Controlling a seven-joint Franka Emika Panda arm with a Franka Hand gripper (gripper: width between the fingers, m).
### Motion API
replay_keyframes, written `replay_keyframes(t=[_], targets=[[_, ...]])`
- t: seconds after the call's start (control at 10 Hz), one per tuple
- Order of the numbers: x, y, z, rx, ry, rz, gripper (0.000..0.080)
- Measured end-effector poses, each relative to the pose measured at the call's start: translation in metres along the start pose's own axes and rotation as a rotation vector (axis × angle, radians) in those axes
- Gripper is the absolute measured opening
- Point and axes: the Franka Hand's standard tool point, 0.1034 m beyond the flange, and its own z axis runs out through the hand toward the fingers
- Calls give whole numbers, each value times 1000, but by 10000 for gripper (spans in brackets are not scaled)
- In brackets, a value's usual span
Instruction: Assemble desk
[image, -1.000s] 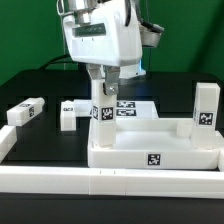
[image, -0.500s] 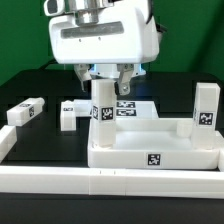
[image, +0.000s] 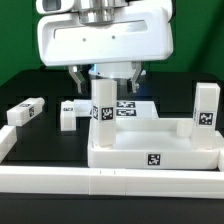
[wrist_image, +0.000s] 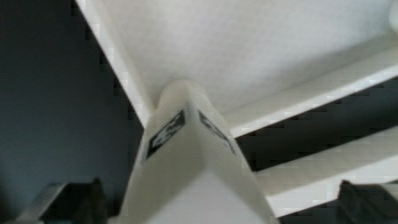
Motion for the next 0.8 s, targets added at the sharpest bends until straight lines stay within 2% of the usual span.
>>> replay_keyframes(t=[0.3, 0.6, 0.7, 0.8], targets=[[1, -4, 1, -34, 5, -250, 649], [1, -2, 1, -35, 3, -423, 637], [1, -2, 2, -35, 2, -421, 468], [1, -2, 2, -35, 3, -421, 468]])
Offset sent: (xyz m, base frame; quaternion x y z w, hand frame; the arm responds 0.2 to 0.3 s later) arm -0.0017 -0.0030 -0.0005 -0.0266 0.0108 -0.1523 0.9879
